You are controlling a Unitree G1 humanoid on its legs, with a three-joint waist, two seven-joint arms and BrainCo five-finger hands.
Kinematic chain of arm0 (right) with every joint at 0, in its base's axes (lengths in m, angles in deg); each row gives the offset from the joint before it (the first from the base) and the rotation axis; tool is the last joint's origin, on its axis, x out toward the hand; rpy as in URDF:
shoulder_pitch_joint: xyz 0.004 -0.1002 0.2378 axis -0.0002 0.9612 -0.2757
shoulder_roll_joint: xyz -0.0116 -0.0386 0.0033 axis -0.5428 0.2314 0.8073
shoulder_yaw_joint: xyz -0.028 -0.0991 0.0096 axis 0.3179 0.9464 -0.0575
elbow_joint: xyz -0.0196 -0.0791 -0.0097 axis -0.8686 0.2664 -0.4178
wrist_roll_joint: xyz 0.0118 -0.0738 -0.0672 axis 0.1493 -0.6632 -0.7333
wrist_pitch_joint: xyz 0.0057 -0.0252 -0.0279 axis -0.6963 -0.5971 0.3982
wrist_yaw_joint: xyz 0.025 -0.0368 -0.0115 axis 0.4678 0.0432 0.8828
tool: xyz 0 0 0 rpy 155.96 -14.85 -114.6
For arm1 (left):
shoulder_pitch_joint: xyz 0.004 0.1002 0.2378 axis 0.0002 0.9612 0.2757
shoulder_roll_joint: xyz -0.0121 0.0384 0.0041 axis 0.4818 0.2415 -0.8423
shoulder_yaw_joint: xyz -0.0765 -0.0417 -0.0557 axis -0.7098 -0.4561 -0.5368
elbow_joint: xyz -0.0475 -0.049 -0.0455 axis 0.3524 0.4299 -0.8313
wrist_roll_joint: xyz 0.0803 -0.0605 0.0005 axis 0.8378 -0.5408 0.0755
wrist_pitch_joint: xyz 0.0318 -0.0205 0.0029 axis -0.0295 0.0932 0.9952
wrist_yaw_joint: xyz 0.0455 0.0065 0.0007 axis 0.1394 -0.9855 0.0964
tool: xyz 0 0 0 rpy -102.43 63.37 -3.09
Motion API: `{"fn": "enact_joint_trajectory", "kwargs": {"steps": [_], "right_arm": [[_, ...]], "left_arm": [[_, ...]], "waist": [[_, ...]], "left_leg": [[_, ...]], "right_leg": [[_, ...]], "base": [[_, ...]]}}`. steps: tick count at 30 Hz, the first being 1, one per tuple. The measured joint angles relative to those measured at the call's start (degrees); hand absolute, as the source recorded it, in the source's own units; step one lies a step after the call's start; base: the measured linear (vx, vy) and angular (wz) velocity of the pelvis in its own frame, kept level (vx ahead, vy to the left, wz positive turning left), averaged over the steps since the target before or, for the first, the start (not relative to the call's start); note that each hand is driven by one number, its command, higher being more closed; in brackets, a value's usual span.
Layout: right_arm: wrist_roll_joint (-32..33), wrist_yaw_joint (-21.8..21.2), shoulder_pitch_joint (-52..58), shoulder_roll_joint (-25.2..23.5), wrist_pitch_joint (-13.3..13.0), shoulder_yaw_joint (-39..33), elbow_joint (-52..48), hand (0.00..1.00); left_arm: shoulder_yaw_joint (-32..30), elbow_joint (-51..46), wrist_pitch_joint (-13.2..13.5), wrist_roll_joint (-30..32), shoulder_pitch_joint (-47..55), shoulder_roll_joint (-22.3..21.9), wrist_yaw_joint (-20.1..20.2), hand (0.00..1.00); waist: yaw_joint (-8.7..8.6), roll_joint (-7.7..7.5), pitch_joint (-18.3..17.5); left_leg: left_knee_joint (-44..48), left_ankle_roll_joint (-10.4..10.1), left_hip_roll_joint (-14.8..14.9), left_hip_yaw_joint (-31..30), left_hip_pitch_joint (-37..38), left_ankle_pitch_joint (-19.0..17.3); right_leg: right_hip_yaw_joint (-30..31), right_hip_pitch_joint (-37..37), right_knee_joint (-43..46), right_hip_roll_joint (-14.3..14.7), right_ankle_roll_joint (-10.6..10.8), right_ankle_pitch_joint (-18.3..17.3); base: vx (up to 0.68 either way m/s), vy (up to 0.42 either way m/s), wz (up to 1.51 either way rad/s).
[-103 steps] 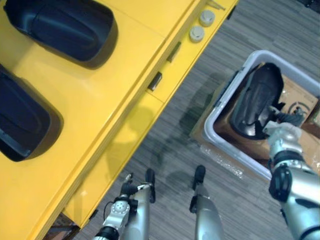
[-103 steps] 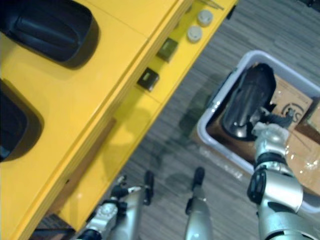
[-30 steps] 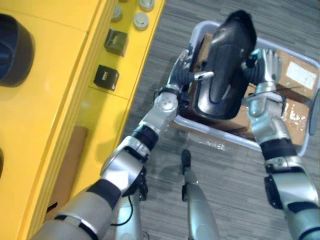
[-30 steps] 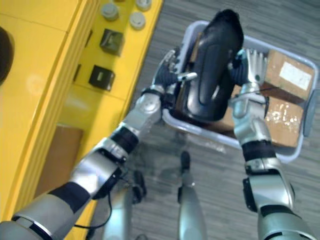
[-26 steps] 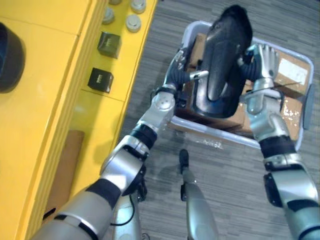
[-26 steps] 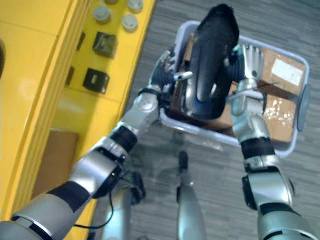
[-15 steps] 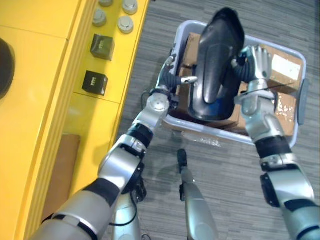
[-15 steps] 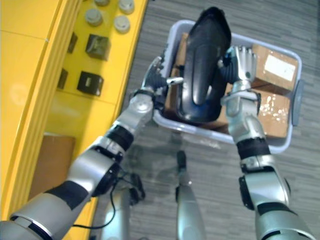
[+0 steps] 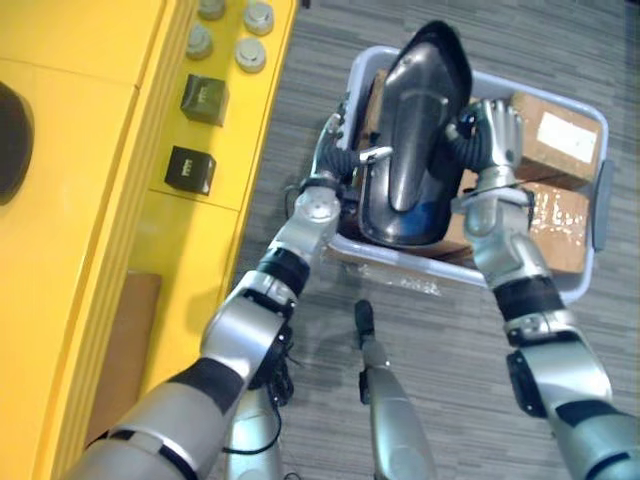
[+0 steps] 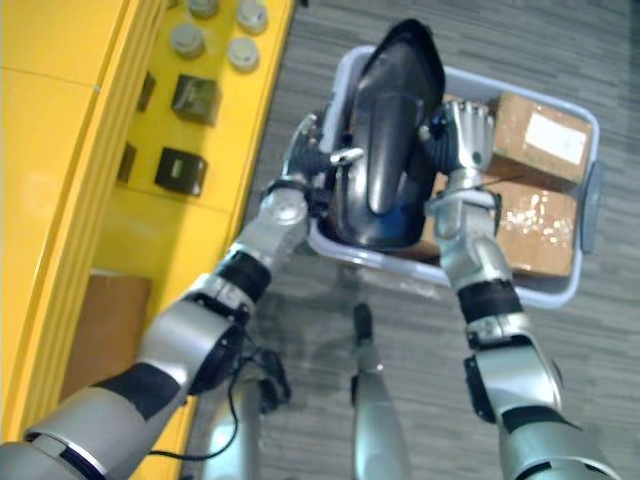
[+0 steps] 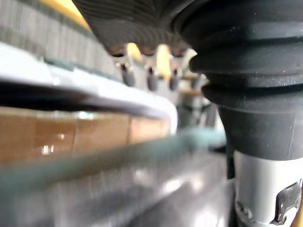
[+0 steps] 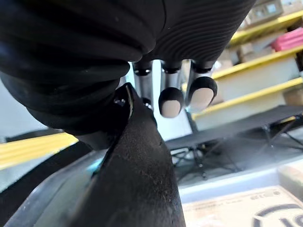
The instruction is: Walk over and take plastic housings, then place them on the shelf
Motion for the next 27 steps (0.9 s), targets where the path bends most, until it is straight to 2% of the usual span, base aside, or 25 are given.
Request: {"fn": "enact_joint_trajectory", "kwargs": {"steps": [5,6,9,14,27], "right_arm": [[0.0,0.3,0.1,0.0,0.1,0.5,-1.2,1.00],[0.0,0.2,0.1,0.0,0.1,0.6,-1.2,1.00],[0.1,0.2,0.3,0.2,0.1,0.6,-1.2,1.00],[0.1,0.2,1.8,0.5,0.1,0.1,-1.3,1.00],[0.1,1.7,8.6,0.9,-0.3,0.4,-7.5,1.00]], "left_arm": [[4.7,0.9,0.1,-8.5,0.0,0.3,3.2,0.00],[6.1,1.0,0.1,-9.8,0.0,0.5,4.5,1.00],[8.6,1.2,0.0,-11.5,0.0,0.5,6.9,1.00],[11.3,1.3,0.1,-13.2,0.0,0.8,7.9,1.00],[17.9,0.1,0.4,-21.7,2.9,1.7,7.2,1.00]], "waist": [[-0.07,0.00,0.0],[-0.09,0.00,0.0],[-0.12,0.00,0.0],[-0.18,0.00,0.0],[-0.42,0.00,0.0]], "left_leg": [[0.0,0.0,0.0,0.0,0.0,0.0],[0.0,0.0,0.0,0.0,0.0,0.0],[-0.1,0.0,-0.1,0.0,0.0,0.0],[-0.1,0.0,-0.3,-0.2,-0.1,0.0],[-0.1,0.0,-0.3,-0.8,0.0,0.0]], "right_leg": [[0.0,0.0,0.0,0.0,0.0,0.0],[0.0,0.0,0.0,0.0,0.0,0.0],[-0.1,0.0,0.0,0.0,0.0,0.0],[-0.2,0.0,0.0,0.0,0.0,0.0],[-0.6,0.2,0.7,0.0,0.2,-0.2]], "base": [[-0.06,-0.059,0.00],[-0.06,-0.069,0.00],[-0.06,-0.065,0.00],[-0.05,-0.059,0.01],[-0.01,-0.006,0.01]]}}
